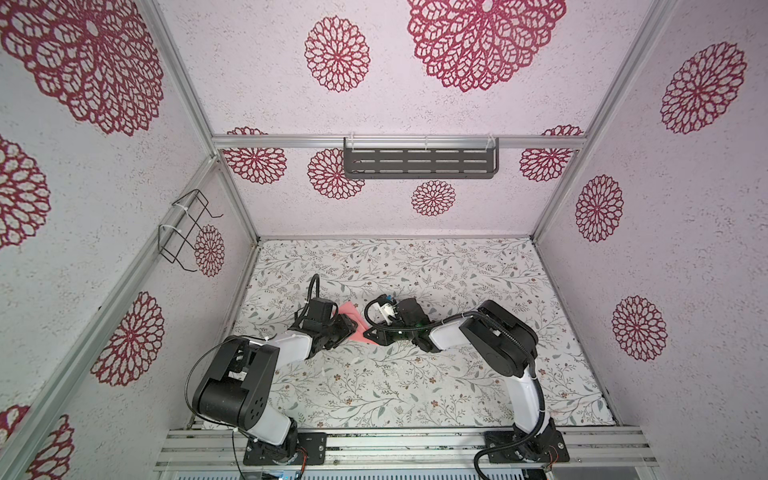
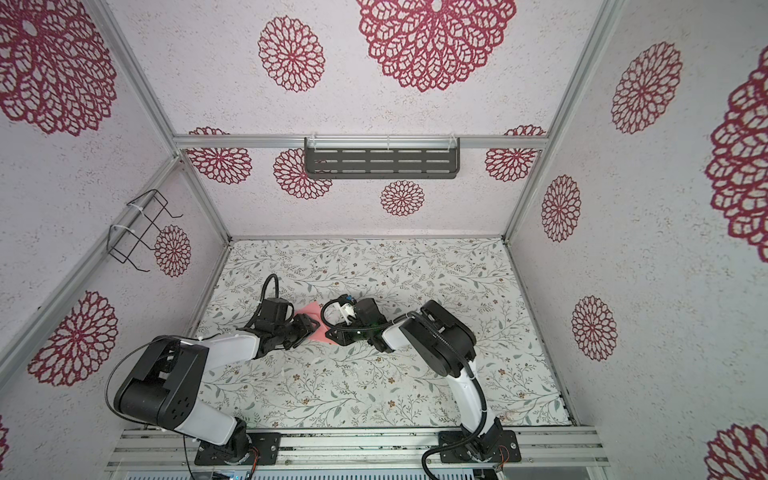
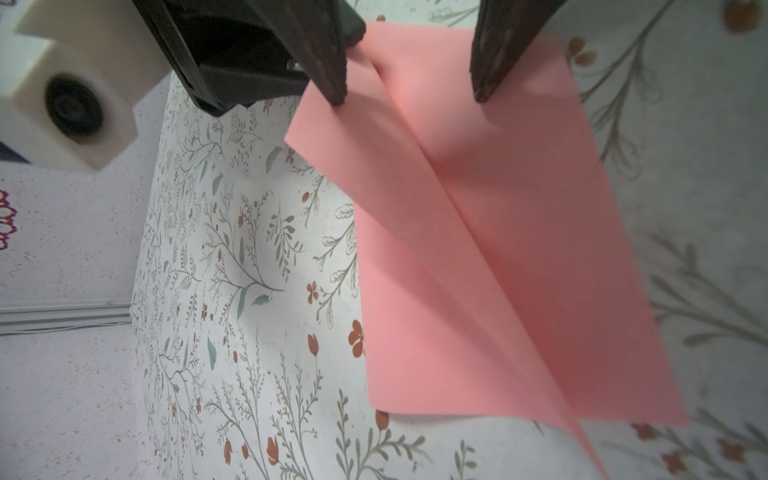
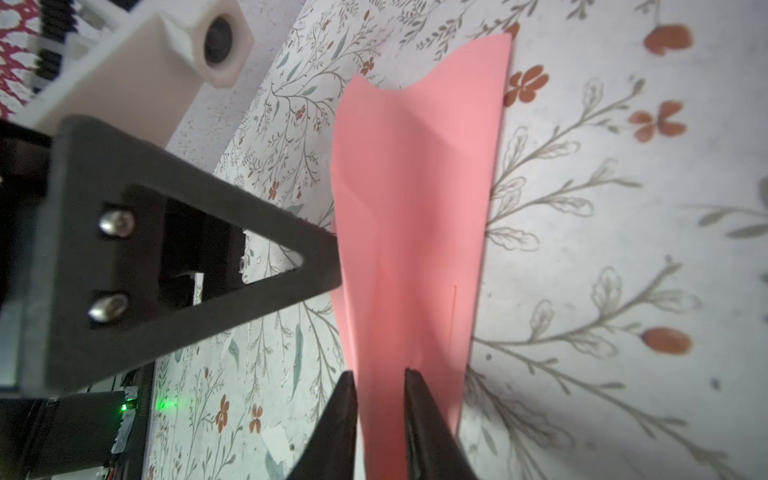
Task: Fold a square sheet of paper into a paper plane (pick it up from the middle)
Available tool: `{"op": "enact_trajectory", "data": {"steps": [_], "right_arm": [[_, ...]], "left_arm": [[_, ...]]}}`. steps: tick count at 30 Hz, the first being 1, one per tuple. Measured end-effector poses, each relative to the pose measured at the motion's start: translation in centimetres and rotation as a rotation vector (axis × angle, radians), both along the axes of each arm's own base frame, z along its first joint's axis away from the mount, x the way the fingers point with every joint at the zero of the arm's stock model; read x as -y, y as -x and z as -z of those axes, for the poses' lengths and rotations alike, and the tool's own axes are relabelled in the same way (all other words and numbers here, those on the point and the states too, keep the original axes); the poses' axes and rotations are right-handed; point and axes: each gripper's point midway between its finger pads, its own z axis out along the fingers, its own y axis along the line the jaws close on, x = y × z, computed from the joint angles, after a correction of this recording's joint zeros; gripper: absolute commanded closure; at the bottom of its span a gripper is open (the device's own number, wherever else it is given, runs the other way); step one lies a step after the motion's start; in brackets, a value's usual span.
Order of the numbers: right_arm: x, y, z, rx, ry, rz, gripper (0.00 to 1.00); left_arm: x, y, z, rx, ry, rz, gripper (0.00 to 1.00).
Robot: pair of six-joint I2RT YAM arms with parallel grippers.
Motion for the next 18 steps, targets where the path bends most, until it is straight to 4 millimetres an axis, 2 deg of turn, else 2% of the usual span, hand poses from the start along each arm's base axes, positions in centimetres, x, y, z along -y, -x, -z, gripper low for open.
{"op": "enact_trajectory", "data": {"steps": [7, 18], "right_arm": [[0.3, 0.3, -0.1, 0.069, 0.042, -0.051, 0.68], [0.6, -0.5, 0.0, 0.104, 0.079, -0.056, 0.73]], "left_arm": [[0.1, -1.0, 0.2, -0.051, -0.008, -0.026, 0.5], [0.2, -1.6, 0.6, -0.136, -0.02, -0.052, 0.5]]}}
